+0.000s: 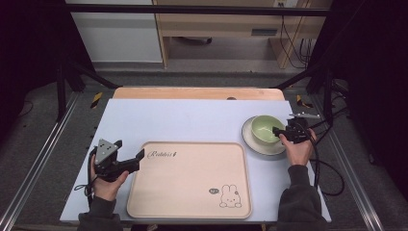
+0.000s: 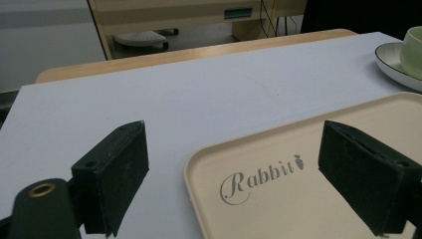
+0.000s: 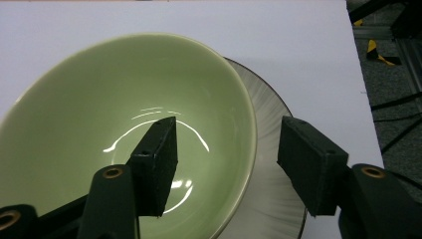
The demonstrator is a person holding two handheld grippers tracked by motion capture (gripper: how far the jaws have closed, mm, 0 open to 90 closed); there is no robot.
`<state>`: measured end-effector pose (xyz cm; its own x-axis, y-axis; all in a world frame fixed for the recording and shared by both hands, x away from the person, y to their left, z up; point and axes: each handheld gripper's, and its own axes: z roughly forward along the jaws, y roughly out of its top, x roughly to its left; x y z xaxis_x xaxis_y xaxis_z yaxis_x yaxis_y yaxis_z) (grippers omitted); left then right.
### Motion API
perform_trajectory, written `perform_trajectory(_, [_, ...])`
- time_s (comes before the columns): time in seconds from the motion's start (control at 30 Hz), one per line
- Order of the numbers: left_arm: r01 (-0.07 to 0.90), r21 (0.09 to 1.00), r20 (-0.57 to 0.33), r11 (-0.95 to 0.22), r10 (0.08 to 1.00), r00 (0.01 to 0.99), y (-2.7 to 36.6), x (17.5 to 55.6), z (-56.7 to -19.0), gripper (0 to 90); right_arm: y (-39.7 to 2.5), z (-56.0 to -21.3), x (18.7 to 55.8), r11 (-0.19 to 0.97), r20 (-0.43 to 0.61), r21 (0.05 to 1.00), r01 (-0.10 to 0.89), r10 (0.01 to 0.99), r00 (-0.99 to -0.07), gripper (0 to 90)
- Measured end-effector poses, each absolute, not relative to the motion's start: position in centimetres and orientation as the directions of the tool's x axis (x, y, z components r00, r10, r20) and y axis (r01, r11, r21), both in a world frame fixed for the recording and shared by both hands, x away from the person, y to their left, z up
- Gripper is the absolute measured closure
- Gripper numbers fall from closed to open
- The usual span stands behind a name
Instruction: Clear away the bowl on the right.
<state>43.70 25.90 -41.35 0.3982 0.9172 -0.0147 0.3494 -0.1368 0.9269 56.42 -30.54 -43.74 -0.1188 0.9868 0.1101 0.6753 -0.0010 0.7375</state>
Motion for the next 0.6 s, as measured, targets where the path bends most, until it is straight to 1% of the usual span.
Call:
perform_trajectory(0.17, [0.355, 0.925, -0.016, -0.138, 0.916, 0.4, 25.86, 43.79, -41.53, 12.0, -30.64, -44.17, 56.81, 0.0, 0.108, 0.716, 0.698, 0.988, -0.111, 48.4])
perform_trajectory(0.23, [0.354, 0.925, -0.016, -0.139, 0.916, 0.402, 25.84, 43.79, -41.54, 12.0, -30.67, -44.29, 56.97, -0.015, 0.127, 0.703, 0.711, 0.986, -0.105, 52.1])
perform_trajectory(0.43, [0.36, 0.923, -0.021, -0.136, 0.916, 0.4, 25.95, 43.86, -41.64, 12.0, -30.85, -44.6, 57.25, -0.012, 0.13, 0.695, 0.719, 0.986, -0.109, 59.2])
perform_trajectory(0.47, [0.36, 0.923, -0.021, -0.136, 0.916, 0.4, 25.95, 43.86, -41.64, 12.0, -30.85, -44.6, 57.25, -0.012, 0.13, 0.695, 0.719, 0.986, -0.109, 59.2])
perform_trajectory(0.5, [0.358, 0.924, -0.021, -0.136, 0.916, 0.4, 25.94, 43.87, -41.65, 12.0, -30.9, -44.68, 57.34, -0.021, 0.137, 0.689, 0.724, 0.985, -0.102, 63.4])
perform_trajectory(0.57, [0.359, 0.923, -0.021, -0.136, 0.916, 0.401, 25.92, 43.88, -41.66, 12.1, -31.02, -44.86, 57.43, -0.009, 0.124, 0.688, 0.725, 0.987, -0.106, 65.8])
perform_trajectory(0.6, [0.36, 0.923, -0.021, -0.136, 0.916, 0.401, 25.92, 43.89, -41.69, 12.1, -30.88, -44.85, 57.45, -0.027, 0.139, 0.68, 0.733, 0.986, -0.092, 66.0])
